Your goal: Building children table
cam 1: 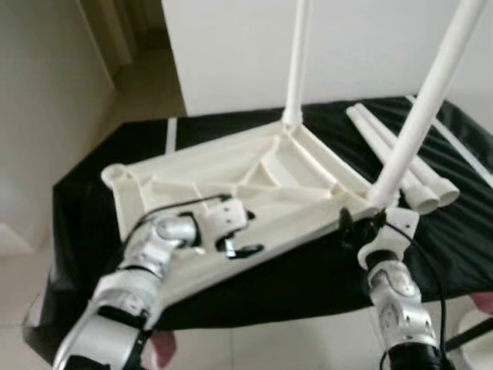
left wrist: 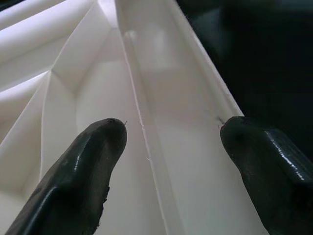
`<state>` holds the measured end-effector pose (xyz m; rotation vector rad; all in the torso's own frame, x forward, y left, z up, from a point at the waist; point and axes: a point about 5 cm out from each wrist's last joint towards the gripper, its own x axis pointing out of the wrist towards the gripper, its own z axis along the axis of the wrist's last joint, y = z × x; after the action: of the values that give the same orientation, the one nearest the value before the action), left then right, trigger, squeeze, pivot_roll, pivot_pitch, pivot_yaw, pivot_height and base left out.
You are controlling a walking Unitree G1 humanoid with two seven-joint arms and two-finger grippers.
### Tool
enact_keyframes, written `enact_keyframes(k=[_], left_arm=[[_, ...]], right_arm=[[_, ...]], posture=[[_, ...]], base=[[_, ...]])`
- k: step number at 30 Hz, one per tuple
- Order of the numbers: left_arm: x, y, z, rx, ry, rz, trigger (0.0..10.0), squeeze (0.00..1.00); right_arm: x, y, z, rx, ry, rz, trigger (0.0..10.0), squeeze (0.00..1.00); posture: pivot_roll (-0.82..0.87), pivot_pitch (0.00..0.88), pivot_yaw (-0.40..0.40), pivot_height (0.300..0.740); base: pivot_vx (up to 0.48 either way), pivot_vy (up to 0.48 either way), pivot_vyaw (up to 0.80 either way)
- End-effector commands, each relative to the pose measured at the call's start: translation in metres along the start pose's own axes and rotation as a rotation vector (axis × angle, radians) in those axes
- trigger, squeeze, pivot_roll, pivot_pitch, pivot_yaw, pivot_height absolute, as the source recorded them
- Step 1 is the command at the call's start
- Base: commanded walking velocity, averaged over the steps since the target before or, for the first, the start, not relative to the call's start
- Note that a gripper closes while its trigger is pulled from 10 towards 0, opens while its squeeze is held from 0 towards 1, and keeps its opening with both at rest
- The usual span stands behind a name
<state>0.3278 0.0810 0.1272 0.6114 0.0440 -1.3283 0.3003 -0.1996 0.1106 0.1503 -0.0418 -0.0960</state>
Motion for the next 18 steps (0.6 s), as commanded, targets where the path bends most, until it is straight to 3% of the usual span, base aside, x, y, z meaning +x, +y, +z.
enact_keyframes(k=[1,2,5,8,10,12,16,18], left_arm=[[0.004,-0.023,-0.001,-0.024,0.016,-0.282,10.0,0.0],[0.005,-0.023,0.001,-0.024,0.009,-0.267,10.0,0.0],[-0.006,-0.001,0.002,-0.009,0.034,-0.134,10.0,0.0],[-0.027,0.033,0.007,-0.024,0.034,0.073,10.0,0.0],[-0.036,0.047,0.009,-0.042,0.028,0.172,10.0,0.0],[-0.036,0.047,0.009,-0.042,0.028,0.172,10.0,0.0],[-0.057,0.079,0.013,-0.106,0.037,0.425,10.0,0.0],[-0.059,0.081,0.013,-0.109,0.039,0.448,10.0,0.0]], right_arm=[[0.006,0.001,-0.006,0.002,0.025,0.011,10.0,0.0],[0.008,0.002,-0.006,0.0,0.027,0.014,10.0,0.0],[0.007,0.004,-0.003,-0.012,0.013,0.046,10.0,0.0],[0.001,-0.002,0.001,-0.013,-0.014,0.047,10.0,0.0],[-0.001,-0.005,0.003,-0.016,-0.027,0.043,10.0,0.0],[-0.001,-0.005,0.003,-0.016,-0.027,0.043,10.0,0.0],[-0.009,-0.014,0.004,-0.012,-0.048,0.018,10.0,0.0],[-0.009,-0.015,0.003,-0.011,-0.05,0.015,10.0,0.0]], posture=[[0.0,0.0,0.074,0.74],[0.0,0.0,0.074,0.74],[0.01,0.0,0.063,0.74],[0.02,0.0,0.052,0.74],[0.02,0.0,0.051,0.74],[0.02,0.0,0.051,0.74],[0.01,0.0,0.051,0.74],[0.01,0.0,0.051,0.74]], base=[[0.0,0.0,0.0],[0.0,0.0,0.0],[0.0,0.0,0.0],[0.0,0.0,0.0],[0.0,0.0,0.0],[0.0,0.0,0.0],[0.0,0.0,0.0],[0.0,0.0,0.0]])
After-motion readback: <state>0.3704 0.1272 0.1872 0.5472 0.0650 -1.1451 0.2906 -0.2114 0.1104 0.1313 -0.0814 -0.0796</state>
